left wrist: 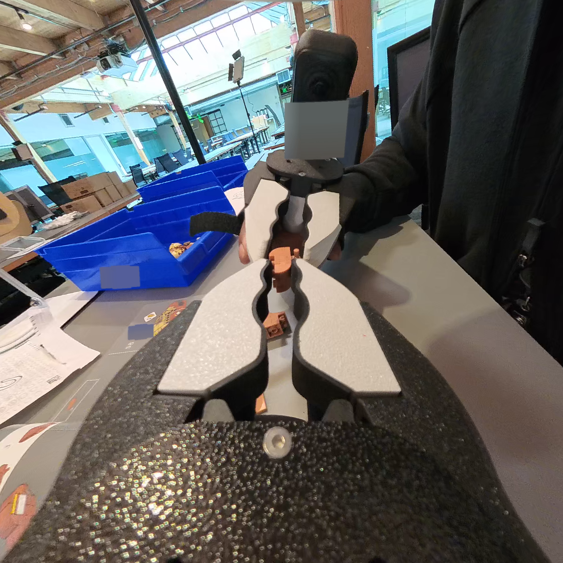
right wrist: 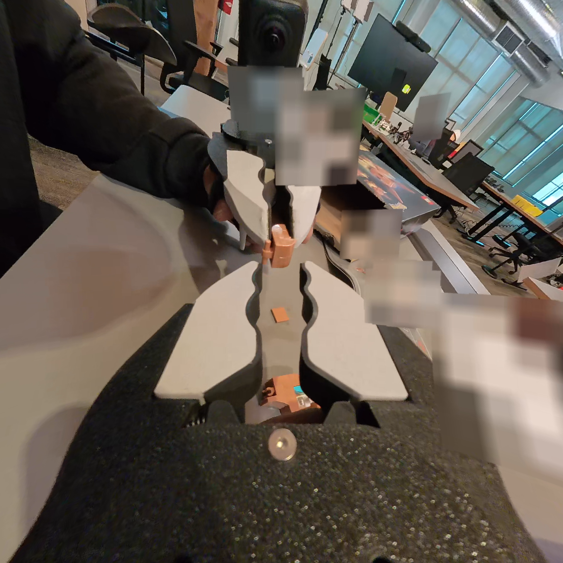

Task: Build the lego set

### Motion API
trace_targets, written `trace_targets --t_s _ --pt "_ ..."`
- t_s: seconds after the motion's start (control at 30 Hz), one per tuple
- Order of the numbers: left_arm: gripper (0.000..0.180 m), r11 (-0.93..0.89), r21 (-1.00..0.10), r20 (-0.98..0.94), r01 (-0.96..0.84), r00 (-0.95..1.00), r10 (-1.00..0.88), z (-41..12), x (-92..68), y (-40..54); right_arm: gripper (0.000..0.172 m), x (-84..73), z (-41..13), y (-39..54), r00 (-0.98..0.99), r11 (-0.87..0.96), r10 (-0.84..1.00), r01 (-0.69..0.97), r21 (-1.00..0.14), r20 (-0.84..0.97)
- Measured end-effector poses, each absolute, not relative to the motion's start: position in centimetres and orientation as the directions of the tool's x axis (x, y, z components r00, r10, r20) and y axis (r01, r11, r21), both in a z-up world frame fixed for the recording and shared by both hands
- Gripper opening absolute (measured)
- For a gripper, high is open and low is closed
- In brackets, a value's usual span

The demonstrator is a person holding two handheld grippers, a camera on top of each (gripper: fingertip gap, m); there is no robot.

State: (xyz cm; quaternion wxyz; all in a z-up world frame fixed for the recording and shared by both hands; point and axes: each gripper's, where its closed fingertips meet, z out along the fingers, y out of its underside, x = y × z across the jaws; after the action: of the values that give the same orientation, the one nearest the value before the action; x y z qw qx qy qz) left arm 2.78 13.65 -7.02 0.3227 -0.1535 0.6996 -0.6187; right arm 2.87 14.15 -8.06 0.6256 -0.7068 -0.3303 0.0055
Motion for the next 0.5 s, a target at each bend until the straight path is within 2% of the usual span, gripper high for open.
trace_targets --t_s 0.07,0.5 --pt "0.011 0.183 -0.965 -0.26 0.186 -0.745 -0.615 -6.97 2.8 13.65 0.017 2.65 -8.13 14.07 0.777 0.003 0.483 0.46 -0.888 0.404" --pt "0.011 0.165 -0.967 -0.253 0.191 -0.735 -0.63 -6.73 3.11 13.42 0.007 3.13 -8.37 14.33 0.783 -0.019 0.463 0.479 -0.878 0.417"
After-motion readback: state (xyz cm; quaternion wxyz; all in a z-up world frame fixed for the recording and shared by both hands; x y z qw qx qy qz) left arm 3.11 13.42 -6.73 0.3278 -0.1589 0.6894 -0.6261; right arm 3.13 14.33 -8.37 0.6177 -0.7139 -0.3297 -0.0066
